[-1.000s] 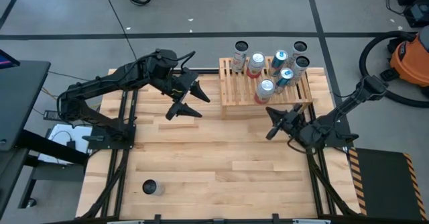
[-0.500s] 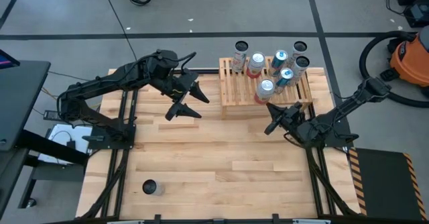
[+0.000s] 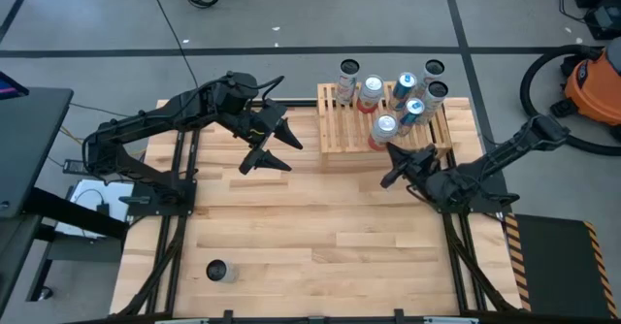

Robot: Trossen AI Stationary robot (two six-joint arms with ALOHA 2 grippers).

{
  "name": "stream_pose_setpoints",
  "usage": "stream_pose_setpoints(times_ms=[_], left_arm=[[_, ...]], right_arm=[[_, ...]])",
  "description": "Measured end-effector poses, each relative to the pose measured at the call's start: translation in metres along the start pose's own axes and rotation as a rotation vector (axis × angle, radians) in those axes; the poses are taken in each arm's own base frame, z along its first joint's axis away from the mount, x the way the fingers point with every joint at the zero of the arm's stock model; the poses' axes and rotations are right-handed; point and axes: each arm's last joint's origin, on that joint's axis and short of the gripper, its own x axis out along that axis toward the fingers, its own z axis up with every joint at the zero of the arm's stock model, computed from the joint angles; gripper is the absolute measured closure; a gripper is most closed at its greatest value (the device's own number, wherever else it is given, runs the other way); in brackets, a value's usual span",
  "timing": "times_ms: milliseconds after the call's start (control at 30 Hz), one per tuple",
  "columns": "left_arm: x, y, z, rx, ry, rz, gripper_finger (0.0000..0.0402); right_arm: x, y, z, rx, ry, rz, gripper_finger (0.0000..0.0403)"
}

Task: Place canned beverage on shelf
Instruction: Put the pink-white soda can on the shelf aligned with the other pink-white soda can

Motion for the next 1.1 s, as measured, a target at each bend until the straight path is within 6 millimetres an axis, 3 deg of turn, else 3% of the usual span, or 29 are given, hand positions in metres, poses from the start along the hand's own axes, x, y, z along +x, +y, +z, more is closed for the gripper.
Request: stream_pose_setpoints(times_ms=[1100], left_arm=[[0.0,0.0,0.0,0.002,0.0,0.0,0.0086]], right_arm=[[0.042,-0.014,0.001,0.016,0.038,-0.011,0.0398]])
